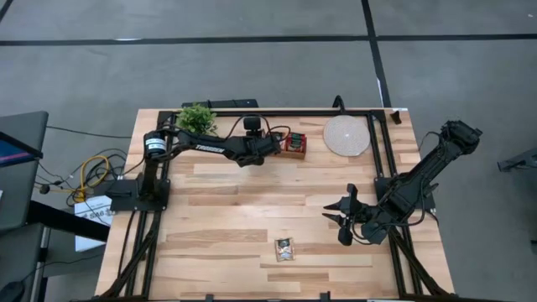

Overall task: Pick & Place Tea
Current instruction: Put the brown tea bag into the left section of the wooden organizer

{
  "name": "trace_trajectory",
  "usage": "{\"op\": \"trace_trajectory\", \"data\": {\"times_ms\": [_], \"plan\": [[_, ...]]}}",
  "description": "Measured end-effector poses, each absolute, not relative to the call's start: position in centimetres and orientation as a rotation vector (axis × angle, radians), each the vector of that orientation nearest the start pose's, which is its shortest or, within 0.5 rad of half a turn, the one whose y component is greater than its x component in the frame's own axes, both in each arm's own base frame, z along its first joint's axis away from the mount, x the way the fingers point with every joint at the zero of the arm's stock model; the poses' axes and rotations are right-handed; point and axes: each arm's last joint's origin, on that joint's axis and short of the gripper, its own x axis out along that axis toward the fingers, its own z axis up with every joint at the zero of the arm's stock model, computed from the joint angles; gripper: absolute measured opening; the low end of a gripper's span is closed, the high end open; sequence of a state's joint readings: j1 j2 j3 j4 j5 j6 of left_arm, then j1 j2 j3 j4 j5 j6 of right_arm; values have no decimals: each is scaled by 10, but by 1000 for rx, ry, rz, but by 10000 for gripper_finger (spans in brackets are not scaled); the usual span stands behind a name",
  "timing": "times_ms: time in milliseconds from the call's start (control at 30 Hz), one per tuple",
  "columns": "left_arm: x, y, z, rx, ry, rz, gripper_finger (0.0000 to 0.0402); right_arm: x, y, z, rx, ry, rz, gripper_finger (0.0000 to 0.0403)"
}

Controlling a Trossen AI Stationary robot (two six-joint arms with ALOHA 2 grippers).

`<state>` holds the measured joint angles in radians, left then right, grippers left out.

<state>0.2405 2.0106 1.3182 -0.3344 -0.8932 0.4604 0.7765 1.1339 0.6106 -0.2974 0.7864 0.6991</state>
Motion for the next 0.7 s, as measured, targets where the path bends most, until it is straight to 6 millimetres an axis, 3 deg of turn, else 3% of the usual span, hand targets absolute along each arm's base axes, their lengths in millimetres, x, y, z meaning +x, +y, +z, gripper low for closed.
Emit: {"op": "trace_trajectory", "data": {"times_ms": [433, 700], "plan": [[388, 113, 158, 717, 1246, 766, 2, 165, 133, 208, 102, 536, -206, 90], [388, 113, 158, 716, 1252, 759, 66, 165, 133, 208, 102, 536, -205, 90]]}}
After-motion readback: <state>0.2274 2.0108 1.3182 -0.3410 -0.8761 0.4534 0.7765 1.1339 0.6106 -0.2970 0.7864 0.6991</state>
